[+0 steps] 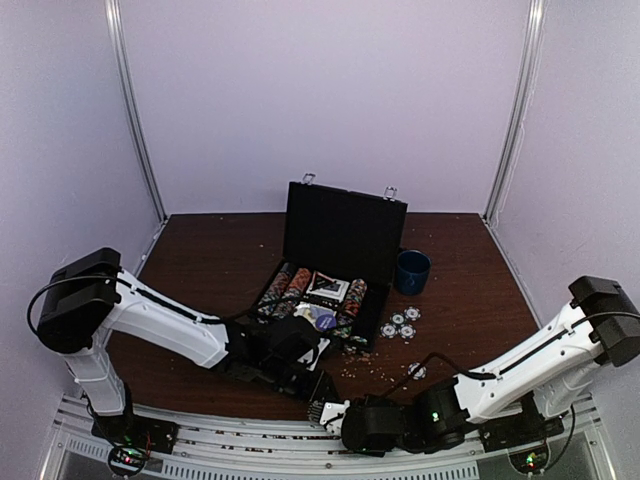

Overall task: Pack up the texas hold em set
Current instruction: Pick up the poker chip from the corner of the board.

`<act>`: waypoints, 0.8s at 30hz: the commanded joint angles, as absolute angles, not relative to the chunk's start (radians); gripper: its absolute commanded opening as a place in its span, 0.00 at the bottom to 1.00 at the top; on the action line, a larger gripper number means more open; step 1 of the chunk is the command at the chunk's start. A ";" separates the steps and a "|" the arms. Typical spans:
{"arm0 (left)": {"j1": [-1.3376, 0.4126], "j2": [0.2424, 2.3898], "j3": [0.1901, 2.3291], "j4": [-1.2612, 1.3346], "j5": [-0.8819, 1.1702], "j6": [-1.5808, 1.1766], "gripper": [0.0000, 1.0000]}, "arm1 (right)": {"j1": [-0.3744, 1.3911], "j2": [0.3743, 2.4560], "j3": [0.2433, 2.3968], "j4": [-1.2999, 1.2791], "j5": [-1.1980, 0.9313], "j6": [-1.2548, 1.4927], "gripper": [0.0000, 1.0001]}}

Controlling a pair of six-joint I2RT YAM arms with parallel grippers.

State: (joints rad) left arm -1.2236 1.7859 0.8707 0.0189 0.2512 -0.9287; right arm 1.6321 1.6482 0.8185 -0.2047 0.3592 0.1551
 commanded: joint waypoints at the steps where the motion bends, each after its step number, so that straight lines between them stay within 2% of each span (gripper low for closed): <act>1: -1.216 1.791 0.847 0.046 0.258 -0.947 0.33 | 1.639 1.686 0.848 -0.185 0.366 0.119 0.37; 24: -1.213 1.789 0.803 0.051 0.287 -0.977 0.29 | 1.640 1.803 0.880 -0.160 0.420 -0.015 0.33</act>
